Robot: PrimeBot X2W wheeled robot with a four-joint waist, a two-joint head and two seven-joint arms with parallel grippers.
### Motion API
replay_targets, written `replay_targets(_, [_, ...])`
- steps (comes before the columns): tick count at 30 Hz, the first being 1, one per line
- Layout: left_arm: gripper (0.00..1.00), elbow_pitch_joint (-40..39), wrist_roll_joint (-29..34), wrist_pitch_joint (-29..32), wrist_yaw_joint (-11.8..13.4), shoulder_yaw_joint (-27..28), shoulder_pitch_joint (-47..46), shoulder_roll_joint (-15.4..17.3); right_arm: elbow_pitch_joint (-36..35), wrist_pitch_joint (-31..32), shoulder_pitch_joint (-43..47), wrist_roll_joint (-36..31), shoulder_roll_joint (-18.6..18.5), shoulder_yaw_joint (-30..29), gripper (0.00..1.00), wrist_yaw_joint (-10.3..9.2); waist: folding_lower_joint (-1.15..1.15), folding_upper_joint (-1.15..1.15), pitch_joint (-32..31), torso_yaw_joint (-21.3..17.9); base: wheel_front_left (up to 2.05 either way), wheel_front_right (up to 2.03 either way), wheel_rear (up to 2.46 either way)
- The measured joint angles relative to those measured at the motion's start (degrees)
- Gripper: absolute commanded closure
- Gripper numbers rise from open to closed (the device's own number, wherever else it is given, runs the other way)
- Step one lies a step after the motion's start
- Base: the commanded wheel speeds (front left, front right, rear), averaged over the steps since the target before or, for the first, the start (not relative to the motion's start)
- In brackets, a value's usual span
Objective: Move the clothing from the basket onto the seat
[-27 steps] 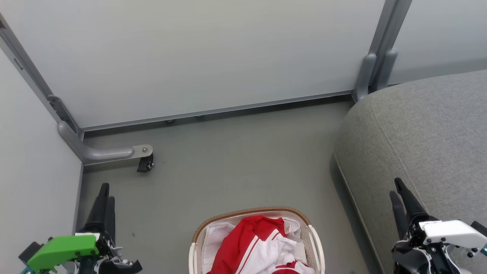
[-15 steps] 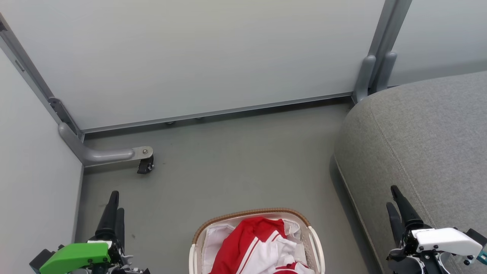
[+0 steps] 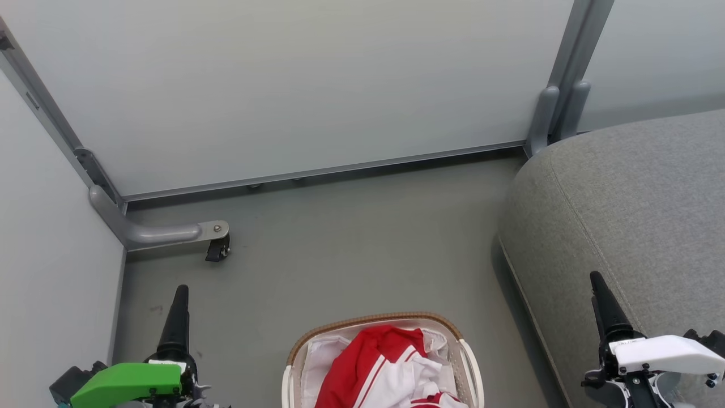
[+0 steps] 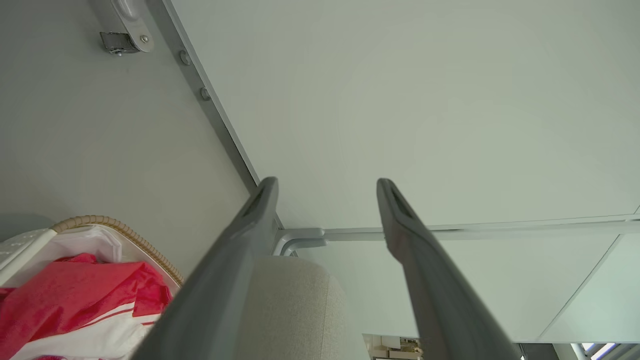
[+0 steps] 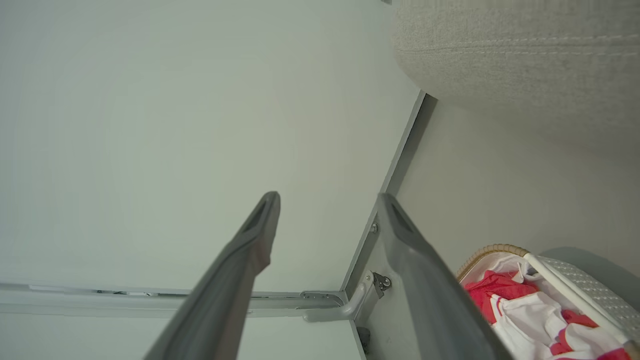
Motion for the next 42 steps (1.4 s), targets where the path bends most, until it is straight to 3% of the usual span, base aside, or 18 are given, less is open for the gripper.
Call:
replay_targets(14, [0.00,-4.93,18.33,-2.90,2.01,-0.51,0.08,0.07,-5.81,-2.99,0.79,-20.89,-0.19,1.46,0.00,0.00,0.00,0.00,-0.18,0.16,0.00,0.00,0.00])
replay_targets(25, [0.00,-6.30,32.31,-5.00,3.26,-2.99,1.86,0.11,-6.69,-5.04,0.99,-33.15,-0.36,2.34,0.00,0.00,0.00,0.00,-0.19,0.25,0.00,0.00,0.00])
replay_targets(42, [0.00,-5.69,45.20,-7.65,5.22,-3.55,4.05,0.15,-5.93,-7.89,1.80,-46.60,-0.51,3.18,0.00,0.00,0.00,0.00,-0.38,0.46,0.00,0.00,0.00])
